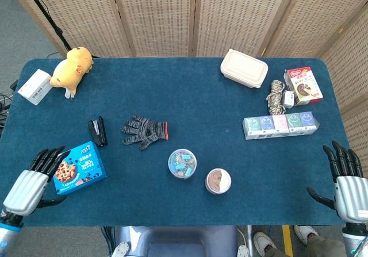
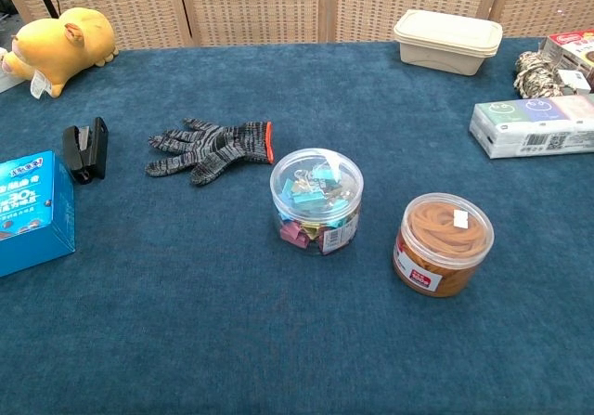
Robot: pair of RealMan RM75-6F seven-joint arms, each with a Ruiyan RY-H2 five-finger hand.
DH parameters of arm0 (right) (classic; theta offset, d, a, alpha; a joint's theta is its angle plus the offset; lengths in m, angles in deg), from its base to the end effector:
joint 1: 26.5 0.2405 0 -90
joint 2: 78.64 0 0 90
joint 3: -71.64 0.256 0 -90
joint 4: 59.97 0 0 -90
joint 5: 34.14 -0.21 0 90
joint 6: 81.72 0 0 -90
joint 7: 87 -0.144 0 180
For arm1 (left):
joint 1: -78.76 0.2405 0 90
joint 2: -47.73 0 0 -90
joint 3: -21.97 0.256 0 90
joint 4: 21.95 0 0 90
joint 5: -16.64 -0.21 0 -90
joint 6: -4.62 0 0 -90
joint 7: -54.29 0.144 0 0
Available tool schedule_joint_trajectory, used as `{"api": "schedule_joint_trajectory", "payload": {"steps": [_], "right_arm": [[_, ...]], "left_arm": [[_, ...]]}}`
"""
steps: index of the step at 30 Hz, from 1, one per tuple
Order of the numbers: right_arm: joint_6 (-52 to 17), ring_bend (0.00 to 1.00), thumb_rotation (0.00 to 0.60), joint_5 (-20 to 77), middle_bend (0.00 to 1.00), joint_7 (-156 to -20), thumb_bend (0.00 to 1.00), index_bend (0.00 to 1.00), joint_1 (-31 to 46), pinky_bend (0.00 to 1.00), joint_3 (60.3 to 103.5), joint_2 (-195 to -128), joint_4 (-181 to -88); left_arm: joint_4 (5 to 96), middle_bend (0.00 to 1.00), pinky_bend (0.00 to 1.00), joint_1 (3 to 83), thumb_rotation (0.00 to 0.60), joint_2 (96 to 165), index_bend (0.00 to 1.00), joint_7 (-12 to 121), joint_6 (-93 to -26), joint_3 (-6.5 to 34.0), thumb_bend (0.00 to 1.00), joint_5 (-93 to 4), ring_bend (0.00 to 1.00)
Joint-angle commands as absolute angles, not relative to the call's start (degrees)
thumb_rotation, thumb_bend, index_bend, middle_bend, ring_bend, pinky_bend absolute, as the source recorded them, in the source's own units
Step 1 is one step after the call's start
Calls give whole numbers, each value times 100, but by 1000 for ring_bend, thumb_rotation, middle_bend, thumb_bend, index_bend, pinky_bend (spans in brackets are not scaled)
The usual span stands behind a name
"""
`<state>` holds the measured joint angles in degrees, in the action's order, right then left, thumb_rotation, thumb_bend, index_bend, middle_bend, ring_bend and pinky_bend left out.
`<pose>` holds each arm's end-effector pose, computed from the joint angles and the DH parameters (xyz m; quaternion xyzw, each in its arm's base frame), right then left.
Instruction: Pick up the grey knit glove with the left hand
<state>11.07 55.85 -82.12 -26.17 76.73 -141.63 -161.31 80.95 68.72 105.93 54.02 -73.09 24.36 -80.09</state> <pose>-0.2758 -0.1625 0.1734 0.5549 -0.3595 0.4446 0.6043 -0.2559 0.1773 0.1376 -0.6913 -0.3981 -0.3960 0.4547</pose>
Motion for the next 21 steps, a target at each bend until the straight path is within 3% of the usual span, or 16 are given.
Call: {"api": "schedule_joint_trajectory", "payload": {"steps": [1, 9, 21], "right_arm": [[1032, 0, 600, 5482, 0, -8219, 0, 0, -2585, 0, 7708, -14176, -16098], [877, 0, 600, 5250, 0, -8143, 0, 0, -2503, 0, 7792, -14247, -15981], [622, 0, 600, 4745, 0, -8037, 0, 0, -2390, 0, 7953, -14336, -15823]], "left_arm": [[8318, 0, 0, 6015, 600, 10715, 0, 5949, -6211, 1878, 38, -7289, 0], [7399, 0, 0, 4824, 600, 11926, 0, 6800, -4856, 1257, 40, -6024, 0], [6243, 0, 0, 3812, 600, 13132, 0, 7697, -4141, 971, 40, -4563, 0]]}}
